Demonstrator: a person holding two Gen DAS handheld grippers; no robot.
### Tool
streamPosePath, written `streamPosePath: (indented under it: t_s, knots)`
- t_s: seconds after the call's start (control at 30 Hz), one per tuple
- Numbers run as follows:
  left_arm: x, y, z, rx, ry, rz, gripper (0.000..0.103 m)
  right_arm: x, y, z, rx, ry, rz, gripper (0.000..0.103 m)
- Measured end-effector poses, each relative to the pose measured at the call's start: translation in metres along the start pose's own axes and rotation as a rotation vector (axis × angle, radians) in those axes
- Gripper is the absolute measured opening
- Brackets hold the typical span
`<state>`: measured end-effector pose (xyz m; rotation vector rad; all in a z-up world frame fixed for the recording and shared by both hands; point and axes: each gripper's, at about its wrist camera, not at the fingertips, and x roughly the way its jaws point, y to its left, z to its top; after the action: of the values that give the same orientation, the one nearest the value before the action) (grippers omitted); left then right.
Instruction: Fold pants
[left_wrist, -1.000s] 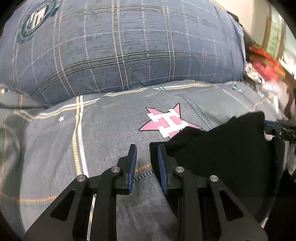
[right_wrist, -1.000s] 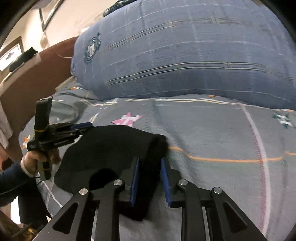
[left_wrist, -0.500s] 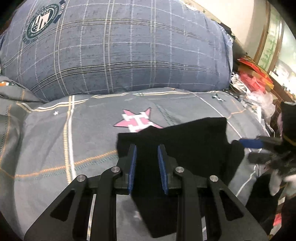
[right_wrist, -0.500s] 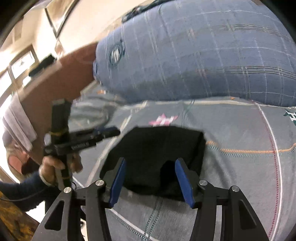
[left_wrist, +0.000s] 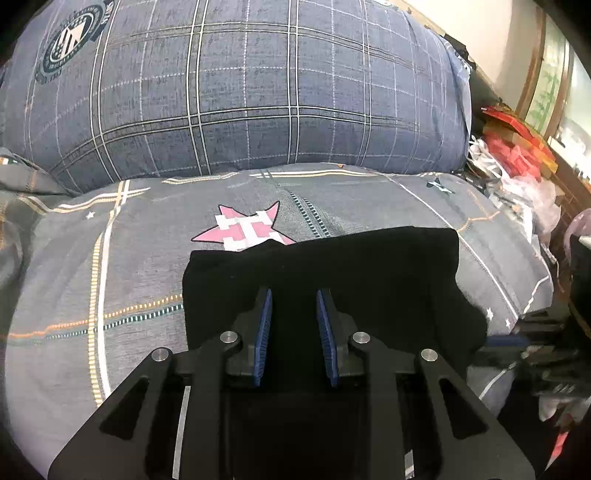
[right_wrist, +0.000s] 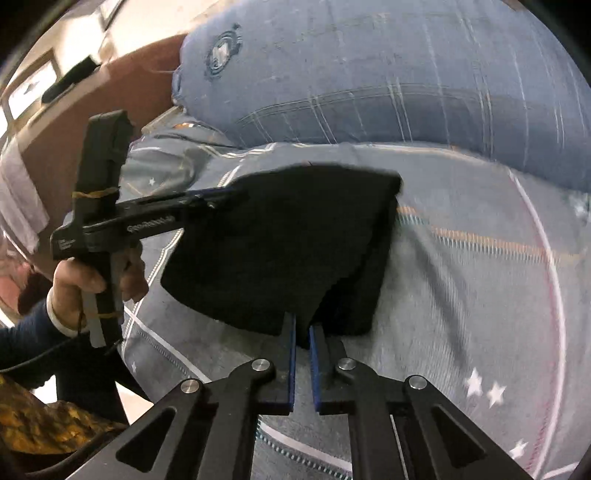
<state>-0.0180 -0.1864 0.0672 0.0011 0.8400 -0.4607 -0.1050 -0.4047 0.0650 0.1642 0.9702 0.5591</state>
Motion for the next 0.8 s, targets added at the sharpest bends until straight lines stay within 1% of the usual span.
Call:
streamPosePath:
  t_s: [0.03,0.07,0.1,0.13,0.17,0.2,0.23,0.27,0.33,0.37,0.4,0.43,0.47,0.5,0.53,0.63,0.7,0.77,0.8]
  knots:
    - [-0.001,0.000,0.000,0.002,0.002,0.001,0.024,-0.012,-0.004,0.002,0.027,-0.052,0.026,0.007]
    - [-0.003,0.000,0.000,0.000,0.004,-0.001,0.024,-0.022,-0.006,0.005,0.041,-0.096,0.024,0.010]
    - [-0.004,0.002,0.000,-0.005,0.006,-0.004,0.024,-0.029,-0.009,0.007,0.053,-0.127,0.007,0.021]
    - [-0.004,0.002,0.000,-0.009,0.006,-0.007,0.024,-0.039,-0.015,0.013,0.079,-0.174,-0.025,0.044]
    - [-0.005,0.002,0.000,-0.014,0.006,-0.008,0.024,-0.042,-0.020,0.018,0.098,-0.202,-0.031,0.056]
    - [-0.005,0.002,-0.001,-0.017,0.006,-0.007,0.024,-0.042,-0.022,0.022,0.107,-0.213,-0.022,0.063]
    - [-0.005,0.002,-0.001,-0.020,0.005,-0.005,0.024,-0.036,-0.027,0.029,0.114,-0.211,-0.009,0.063]
    - [-0.004,0.001,-0.002,-0.023,0.003,-0.002,0.024,-0.029,-0.031,0.034,0.118,-0.198,-0.015,0.063]
    - [-0.004,0.001,-0.004,-0.026,-0.002,0.003,0.024,-0.005,-0.038,0.043,0.121,-0.154,-0.039,0.063]
    - [-0.004,0.001,-0.004,-0.026,-0.003,0.004,0.024,0.001,-0.038,0.045,0.115,-0.139,-0.030,0.062]
    - [-0.004,0.001,-0.003,-0.026,-0.003,0.004,0.024,0.008,-0.037,0.046,0.104,-0.130,-0.016,0.052]
    - [-0.004,0.001,-0.003,-0.029,-0.002,0.006,0.024,0.015,-0.033,0.048,0.081,-0.120,0.009,0.029]
    - [-0.004,0.001,-0.003,-0.030,-0.003,0.012,0.024,0.019,-0.026,0.050,0.051,-0.114,0.006,0.020]
    - [-0.005,0.001,-0.003,-0.030,-0.004,0.022,0.024,0.022,-0.023,0.053,0.027,-0.112,-0.010,0.014]
    - [-0.005,0.001,-0.002,-0.029,-0.009,0.033,0.024,0.021,-0.016,0.057,-0.011,-0.113,-0.027,0.011]
    - [-0.007,0.001,0.001,-0.033,-0.023,0.054,0.024,0.015,-0.015,0.071,-0.037,-0.153,-0.035,0.009]
    - [-0.007,0.002,0.003,-0.044,-0.033,0.065,0.024,0.015,-0.016,0.078,-0.056,-0.158,-0.070,0.009]
    - [-0.004,0.003,0.004,-0.055,-0.035,0.076,0.024,0.031,-0.015,0.080,-0.102,-0.126,-0.159,0.009]
    - [-0.003,0.003,0.003,-0.061,-0.033,0.079,0.024,0.040,-0.016,0.080,-0.104,-0.109,-0.183,0.009]
